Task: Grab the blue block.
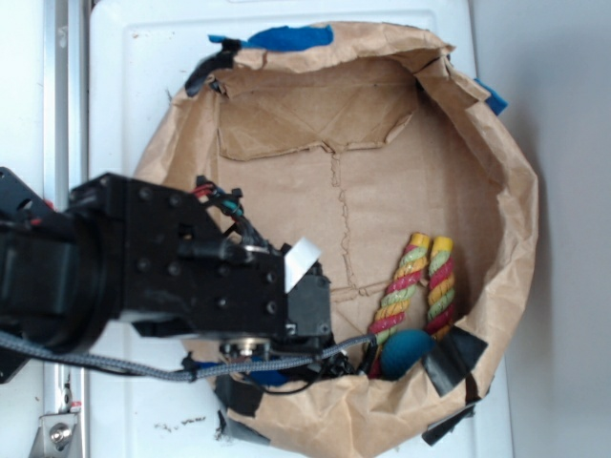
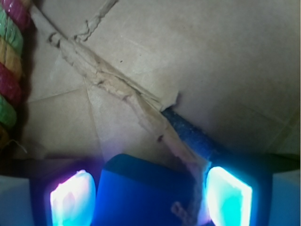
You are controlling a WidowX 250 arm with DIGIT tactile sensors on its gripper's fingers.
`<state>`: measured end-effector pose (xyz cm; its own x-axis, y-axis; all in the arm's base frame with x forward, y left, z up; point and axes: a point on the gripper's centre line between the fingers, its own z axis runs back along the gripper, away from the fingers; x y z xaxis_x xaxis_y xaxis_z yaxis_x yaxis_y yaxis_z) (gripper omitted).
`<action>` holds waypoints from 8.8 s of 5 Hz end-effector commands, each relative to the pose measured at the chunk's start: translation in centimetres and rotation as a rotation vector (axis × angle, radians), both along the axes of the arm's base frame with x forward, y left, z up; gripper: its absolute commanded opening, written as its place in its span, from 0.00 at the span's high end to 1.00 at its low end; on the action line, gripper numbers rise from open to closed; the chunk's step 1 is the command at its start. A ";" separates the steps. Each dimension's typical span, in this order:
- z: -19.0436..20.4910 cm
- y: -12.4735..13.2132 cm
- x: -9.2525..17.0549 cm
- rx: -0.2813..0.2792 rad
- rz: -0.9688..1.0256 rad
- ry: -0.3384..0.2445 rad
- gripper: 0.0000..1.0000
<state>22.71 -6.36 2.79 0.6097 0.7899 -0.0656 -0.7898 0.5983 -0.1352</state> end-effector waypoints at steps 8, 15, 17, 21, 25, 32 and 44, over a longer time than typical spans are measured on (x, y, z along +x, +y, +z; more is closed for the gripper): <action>2.7 -1.5 -0.4 -0.105 -0.036 -0.059 0.00; -0.2 -1.6 0.0 -0.094 0.031 -0.039 1.00; 0.6 -0.3 -0.5 -0.120 -0.001 -0.070 1.00; 6.3 4.4 1.3 -0.038 -0.103 -0.163 1.00; 7.0 5.1 2.1 -0.059 -0.116 -0.161 1.00; 3.9 -1.1 0.7 -0.106 -0.357 -0.099 0.00; 1.7 -0.1 0.5 0.061 -0.329 -0.121 0.00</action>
<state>23.95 -5.80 3.56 0.8126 0.5811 0.0450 -0.5703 0.8087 -0.1439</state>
